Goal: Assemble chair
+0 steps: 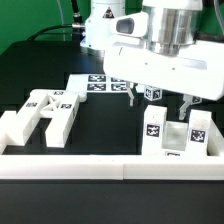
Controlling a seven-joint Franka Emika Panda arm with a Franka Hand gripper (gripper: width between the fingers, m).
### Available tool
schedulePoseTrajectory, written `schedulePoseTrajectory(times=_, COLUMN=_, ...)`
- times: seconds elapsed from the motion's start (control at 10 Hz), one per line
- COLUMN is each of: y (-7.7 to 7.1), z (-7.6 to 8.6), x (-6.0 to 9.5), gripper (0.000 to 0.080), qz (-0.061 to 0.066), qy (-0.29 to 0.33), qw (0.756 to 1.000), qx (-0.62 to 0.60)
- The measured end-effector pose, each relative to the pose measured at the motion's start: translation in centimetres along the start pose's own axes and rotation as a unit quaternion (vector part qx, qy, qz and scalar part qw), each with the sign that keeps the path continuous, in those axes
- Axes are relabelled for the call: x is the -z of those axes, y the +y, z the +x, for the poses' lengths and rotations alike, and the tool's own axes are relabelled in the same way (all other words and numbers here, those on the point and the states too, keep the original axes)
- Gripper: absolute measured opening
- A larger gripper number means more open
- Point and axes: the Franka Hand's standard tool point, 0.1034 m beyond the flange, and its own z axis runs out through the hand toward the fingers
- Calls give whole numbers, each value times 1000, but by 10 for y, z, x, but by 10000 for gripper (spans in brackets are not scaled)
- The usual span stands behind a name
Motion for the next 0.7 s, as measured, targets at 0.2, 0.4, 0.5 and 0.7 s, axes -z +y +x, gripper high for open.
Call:
schedulePoseTrajectory(times=0.2, y=0, z=-7, x=-13, gripper=649, qz=-6, qy=-3, qw=1000, qx=5)
schedulePoseTrajectory(times=0.4, y=1, z=-11, x=-22, gripper=649, qz=-9, qy=-2, qw=1000, qx=8)
schedulePoseTrajectory(times=0.5, y=-1, z=-14, x=-27, gripper=649, qz=-10, qy=-2, qw=1000, qx=7)
schedulePoseTrajectory(times=0.7, y=-5, z=-18, x=-35, gripper=649, qz=-9, qy=4, qw=1000, qx=13)
